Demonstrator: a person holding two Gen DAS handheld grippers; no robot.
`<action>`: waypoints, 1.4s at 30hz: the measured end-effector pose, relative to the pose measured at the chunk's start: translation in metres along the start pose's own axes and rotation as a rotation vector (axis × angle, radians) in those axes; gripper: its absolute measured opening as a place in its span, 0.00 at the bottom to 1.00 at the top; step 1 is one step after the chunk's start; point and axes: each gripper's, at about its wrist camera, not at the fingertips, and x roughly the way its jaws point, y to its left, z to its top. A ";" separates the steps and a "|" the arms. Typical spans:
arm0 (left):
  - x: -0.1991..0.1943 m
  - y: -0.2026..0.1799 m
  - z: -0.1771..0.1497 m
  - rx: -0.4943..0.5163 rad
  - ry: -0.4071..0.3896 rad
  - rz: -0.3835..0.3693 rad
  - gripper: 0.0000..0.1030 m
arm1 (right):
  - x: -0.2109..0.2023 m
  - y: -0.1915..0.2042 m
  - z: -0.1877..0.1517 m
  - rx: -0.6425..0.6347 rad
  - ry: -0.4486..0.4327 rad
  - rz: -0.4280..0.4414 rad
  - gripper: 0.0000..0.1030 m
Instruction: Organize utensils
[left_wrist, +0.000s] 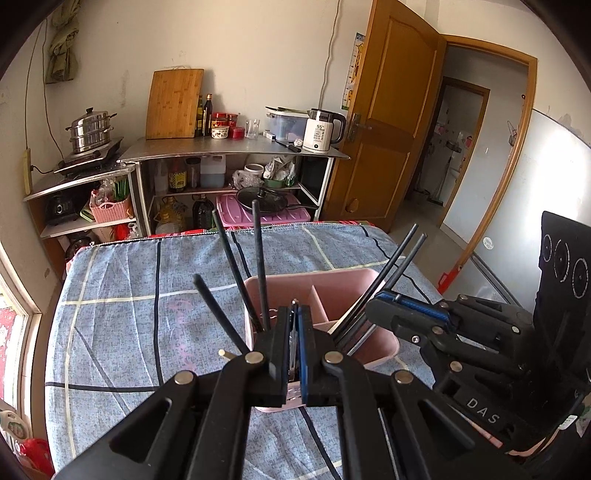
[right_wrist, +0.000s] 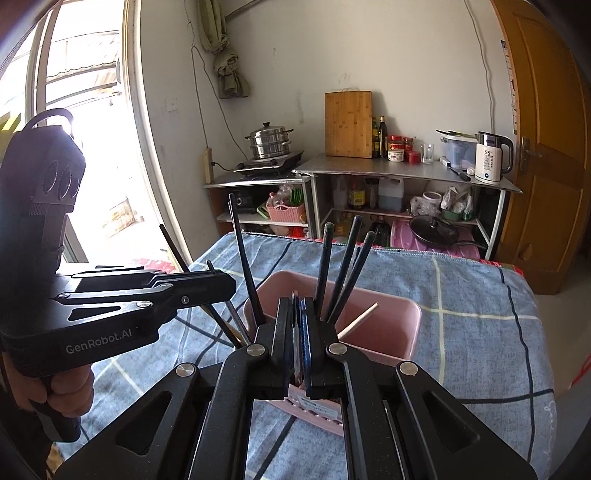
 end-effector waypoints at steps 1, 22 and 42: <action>-0.001 0.000 0.000 -0.002 -0.003 0.001 0.04 | -0.002 0.000 0.000 0.004 -0.003 0.002 0.07; -0.079 -0.019 -0.033 0.002 -0.144 0.021 0.12 | -0.087 -0.004 -0.023 0.019 -0.109 -0.001 0.13; -0.110 -0.052 -0.137 -0.022 -0.221 0.083 0.46 | -0.135 0.016 -0.110 0.029 -0.105 -0.025 0.17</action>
